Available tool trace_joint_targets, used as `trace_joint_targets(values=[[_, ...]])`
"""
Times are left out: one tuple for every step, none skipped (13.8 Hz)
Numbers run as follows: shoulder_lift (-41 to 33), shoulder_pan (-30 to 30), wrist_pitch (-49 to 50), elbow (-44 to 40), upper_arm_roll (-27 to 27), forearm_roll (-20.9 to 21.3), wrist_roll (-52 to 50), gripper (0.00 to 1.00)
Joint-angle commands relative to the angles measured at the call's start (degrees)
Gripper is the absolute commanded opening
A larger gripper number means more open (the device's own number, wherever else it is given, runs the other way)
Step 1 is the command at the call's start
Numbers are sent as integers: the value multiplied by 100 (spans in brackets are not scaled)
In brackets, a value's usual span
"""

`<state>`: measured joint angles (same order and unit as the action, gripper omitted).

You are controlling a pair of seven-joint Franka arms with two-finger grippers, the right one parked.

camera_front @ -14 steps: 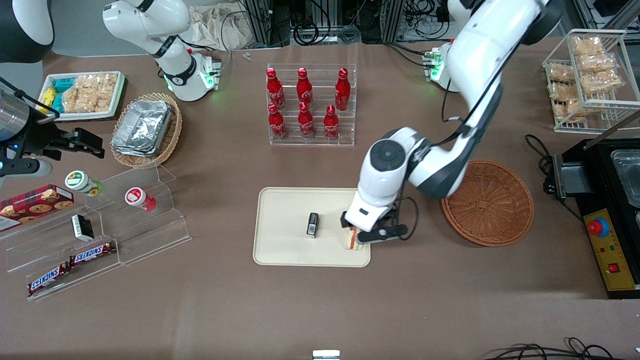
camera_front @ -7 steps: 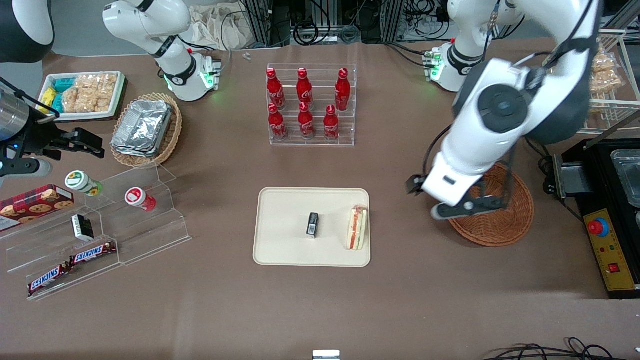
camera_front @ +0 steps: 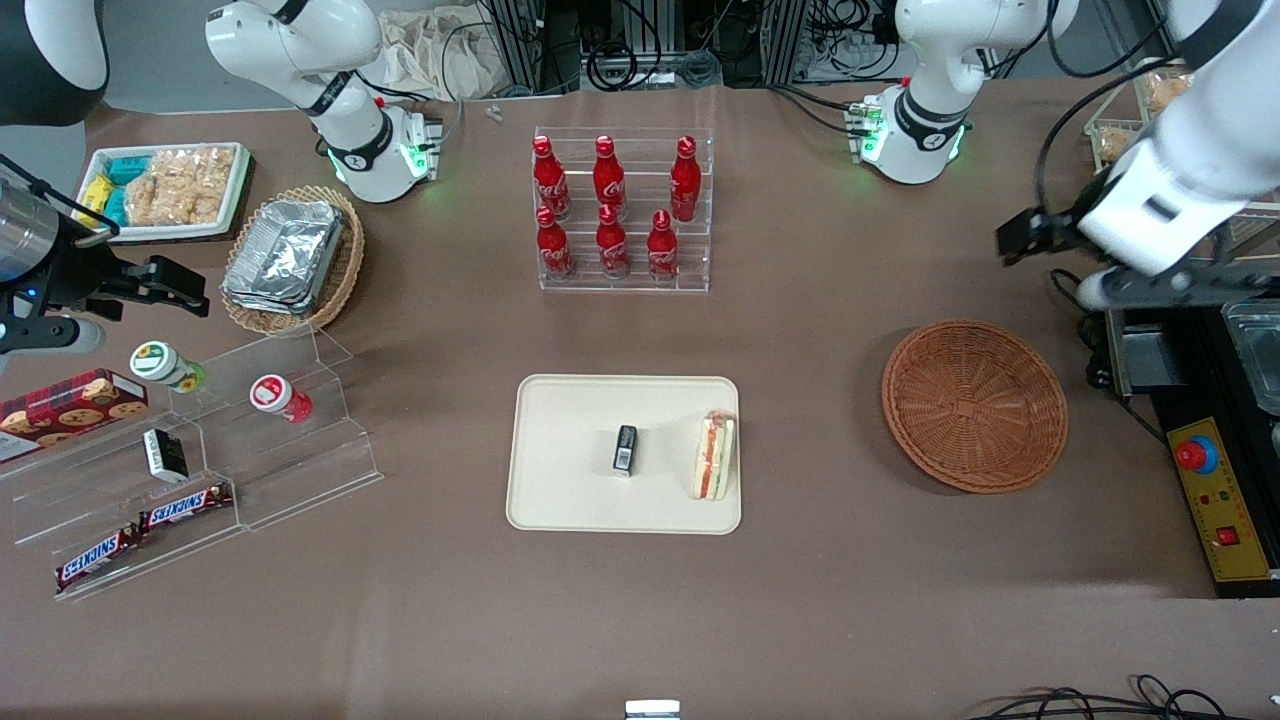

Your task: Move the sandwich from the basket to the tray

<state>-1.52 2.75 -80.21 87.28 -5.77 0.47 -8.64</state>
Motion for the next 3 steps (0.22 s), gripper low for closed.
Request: trace_joint_targets(values=[[-323,76,-21,308,261,-100,301,100],[-306,76,-21,281,261,-100,310,100],[-279,76,-29,272,261,-109,310,100]])
